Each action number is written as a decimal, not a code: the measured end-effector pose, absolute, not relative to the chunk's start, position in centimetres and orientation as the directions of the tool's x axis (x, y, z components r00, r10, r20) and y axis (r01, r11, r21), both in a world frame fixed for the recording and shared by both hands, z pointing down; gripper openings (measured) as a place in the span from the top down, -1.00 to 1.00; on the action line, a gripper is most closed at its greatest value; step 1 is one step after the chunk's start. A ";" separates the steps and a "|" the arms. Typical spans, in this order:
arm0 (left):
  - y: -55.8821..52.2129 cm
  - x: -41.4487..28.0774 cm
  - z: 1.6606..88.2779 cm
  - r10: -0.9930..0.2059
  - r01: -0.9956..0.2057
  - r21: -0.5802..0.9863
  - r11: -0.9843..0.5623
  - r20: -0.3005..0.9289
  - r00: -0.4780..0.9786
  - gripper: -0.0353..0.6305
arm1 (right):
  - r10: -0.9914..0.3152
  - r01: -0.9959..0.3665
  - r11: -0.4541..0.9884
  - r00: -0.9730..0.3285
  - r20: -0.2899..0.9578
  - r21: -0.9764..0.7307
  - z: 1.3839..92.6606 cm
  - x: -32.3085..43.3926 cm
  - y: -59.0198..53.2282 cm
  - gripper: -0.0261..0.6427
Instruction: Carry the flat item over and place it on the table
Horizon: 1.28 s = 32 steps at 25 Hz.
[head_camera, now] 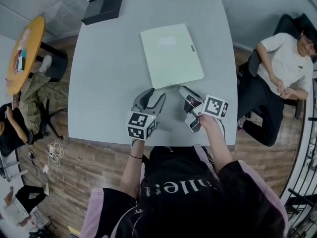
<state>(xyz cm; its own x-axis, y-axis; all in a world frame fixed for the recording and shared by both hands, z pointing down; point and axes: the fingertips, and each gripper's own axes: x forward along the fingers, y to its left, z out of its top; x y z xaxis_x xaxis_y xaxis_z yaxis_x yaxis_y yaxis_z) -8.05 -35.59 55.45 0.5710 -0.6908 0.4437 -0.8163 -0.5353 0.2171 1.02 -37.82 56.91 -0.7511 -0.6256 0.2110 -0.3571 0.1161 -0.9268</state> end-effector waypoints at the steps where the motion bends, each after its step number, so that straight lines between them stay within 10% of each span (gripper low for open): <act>1: -34.8 -8.3 54.8 -0.689 -0.811 0.221 -0.541 0.436 0.579 0.31 | -0.617 -0.367 0.147 -0.760 0.204 -0.919 56.3 0.7 -37.3 0.38; 32: -12.4 -14.9 43.1 -0.670 -0.704 0.146 -0.695 0.225 0.708 0.71 | -0.715 -0.513 0.438 -0.697 0.060 -0.738 44.0 -3.6 -15.9 0.71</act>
